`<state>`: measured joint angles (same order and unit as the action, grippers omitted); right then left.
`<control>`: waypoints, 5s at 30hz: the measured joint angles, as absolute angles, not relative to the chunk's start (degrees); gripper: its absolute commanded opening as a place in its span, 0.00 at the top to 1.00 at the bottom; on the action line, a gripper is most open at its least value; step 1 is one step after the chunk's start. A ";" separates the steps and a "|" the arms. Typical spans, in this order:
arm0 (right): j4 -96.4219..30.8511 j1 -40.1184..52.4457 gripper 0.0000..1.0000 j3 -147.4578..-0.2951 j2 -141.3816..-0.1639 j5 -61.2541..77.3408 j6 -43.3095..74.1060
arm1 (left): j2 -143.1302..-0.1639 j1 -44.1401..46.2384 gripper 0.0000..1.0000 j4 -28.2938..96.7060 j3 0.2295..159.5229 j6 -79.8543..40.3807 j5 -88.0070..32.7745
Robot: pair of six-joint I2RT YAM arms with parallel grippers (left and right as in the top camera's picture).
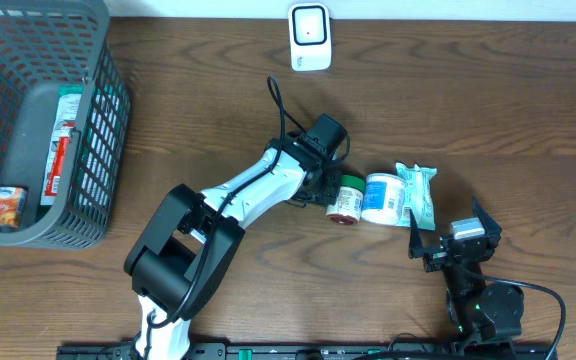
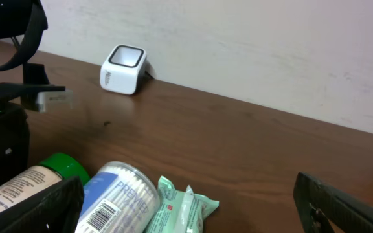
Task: Scan the item barcode
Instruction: 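Hold the jar near the scanner and set it left of the tub, then open the left gripper and swing it back to the basket, then grasp the red sachet in the basket with the left gripper, then carry the red sachet toward the scanner and lower it beside the jar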
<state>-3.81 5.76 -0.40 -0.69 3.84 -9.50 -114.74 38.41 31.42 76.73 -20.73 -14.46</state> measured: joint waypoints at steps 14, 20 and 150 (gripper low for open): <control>-3.81 5.76 0.01 -0.40 -0.69 3.84 -9.50 | -114.76 37.87 0.77 30.57 76.73 -20.73 -7.97; -3.81 5.76 0.01 -0.40 -0.69 3.84 -9.50 | -114.76 37.87 0.76 30.57 76.73 -20.75 -7.03; -3.81 5.76 0.01 -0.40 -0.69 3.84 -9.50 | -89.25 -21.41 0.93 65.84 106.72 -1.50 -26.48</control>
<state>-3.81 5.76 -0.40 -0.69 3.84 -9.50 -89.25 -21.41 65.84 106.72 -1.50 -26.48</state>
